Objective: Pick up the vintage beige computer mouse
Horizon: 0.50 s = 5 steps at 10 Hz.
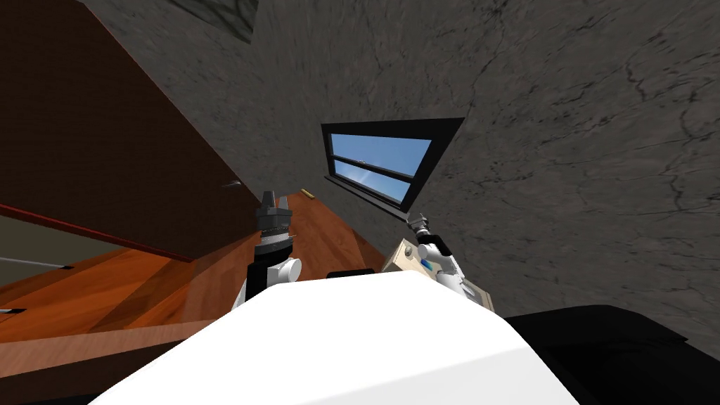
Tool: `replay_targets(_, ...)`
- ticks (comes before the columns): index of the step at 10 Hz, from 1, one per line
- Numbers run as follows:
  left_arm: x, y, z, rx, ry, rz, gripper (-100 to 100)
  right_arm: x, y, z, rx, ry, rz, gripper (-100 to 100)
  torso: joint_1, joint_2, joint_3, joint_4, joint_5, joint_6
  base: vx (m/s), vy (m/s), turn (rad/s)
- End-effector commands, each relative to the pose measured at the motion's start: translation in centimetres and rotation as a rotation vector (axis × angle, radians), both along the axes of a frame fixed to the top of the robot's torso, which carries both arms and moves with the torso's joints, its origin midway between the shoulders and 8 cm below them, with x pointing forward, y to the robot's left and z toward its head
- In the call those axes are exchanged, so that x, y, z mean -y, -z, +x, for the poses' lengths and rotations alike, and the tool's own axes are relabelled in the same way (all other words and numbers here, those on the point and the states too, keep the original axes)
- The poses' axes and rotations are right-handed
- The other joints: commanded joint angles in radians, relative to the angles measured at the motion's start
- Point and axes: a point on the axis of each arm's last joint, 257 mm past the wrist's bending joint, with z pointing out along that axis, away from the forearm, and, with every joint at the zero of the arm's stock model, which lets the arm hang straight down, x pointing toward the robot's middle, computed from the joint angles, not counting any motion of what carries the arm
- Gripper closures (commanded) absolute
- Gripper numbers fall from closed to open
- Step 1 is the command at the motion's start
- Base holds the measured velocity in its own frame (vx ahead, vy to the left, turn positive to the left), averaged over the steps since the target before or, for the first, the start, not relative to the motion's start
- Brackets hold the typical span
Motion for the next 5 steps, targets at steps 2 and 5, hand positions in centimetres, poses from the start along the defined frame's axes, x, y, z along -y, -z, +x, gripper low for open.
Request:
replay_targets(2, 0.0, 0.0, 0.0, 0.000, 0.000, 0.000, 0, 3.2, 4.4, -2.5, -0.095, 0.070, 0.132, -100, 0.000, 0.001, 0.001, 0.000, 0.000, 0.000, 0.109, 0.017, -0.049)
replay_targets(5, 0.0, 0.0, 0.0, 0.000, 0.000, 0.000, 0, 5.3, 8.0, -5.1, -0.165, 0.133, 0.224, -100, -0.001, 0.000, 0.000, 0.000, 0.000, 0.000, 0.111, 0.012, -0.035)
